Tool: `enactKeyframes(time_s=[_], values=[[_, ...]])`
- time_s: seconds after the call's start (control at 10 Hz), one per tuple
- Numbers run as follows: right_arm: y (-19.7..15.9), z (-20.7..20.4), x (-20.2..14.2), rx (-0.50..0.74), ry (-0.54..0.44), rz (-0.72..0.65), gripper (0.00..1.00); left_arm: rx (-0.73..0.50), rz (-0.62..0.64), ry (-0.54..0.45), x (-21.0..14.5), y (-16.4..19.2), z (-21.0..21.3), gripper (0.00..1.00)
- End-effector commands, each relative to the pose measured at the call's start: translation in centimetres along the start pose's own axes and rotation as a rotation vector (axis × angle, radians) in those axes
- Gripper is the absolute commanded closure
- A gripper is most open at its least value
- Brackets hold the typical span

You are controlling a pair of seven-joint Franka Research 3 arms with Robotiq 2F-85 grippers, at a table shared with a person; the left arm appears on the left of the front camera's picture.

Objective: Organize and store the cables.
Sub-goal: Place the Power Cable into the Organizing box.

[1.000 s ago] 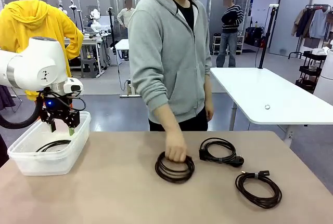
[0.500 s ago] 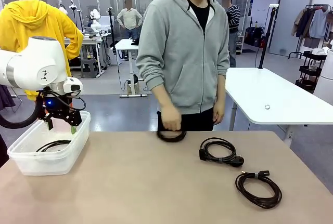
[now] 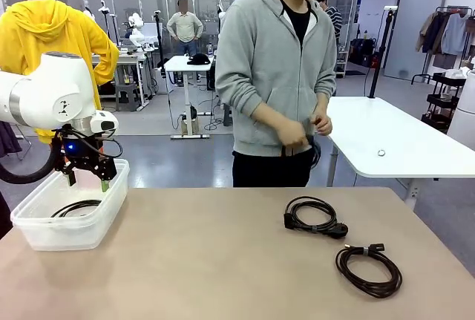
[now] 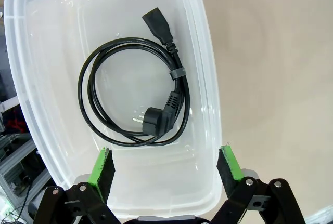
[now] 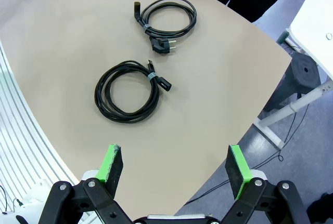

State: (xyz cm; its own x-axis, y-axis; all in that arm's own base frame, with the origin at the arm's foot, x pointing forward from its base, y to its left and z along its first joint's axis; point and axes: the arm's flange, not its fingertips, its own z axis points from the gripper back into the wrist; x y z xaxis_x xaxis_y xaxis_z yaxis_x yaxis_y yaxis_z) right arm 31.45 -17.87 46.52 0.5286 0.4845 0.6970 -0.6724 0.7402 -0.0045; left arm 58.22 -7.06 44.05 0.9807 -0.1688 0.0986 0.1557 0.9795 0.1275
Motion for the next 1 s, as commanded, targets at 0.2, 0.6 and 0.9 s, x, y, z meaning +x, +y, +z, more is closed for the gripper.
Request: enactKeyframes(time_s=[0.2, 0.6, 0.9], values=[[-0.1, 0.0, -0.1, 0.0, -0.013, 0.008, 0.0, 0.0, -0.002, 0.001, 0.0, 0.0, 0.0, 0.0], [-0.1, 0.0, -0.1, 0.0, -0.013, 0.008, 0.0, 0.0, 0.0, 0.0, 0.0, 0.0, 0.0, 0.0], [-0.1, 0.0, -0.1, 0.0, -0.013, 0.008, 0.0, -0.143, -0.127, -0.326, -6.7, -1.4, 5.7, 0.0]])
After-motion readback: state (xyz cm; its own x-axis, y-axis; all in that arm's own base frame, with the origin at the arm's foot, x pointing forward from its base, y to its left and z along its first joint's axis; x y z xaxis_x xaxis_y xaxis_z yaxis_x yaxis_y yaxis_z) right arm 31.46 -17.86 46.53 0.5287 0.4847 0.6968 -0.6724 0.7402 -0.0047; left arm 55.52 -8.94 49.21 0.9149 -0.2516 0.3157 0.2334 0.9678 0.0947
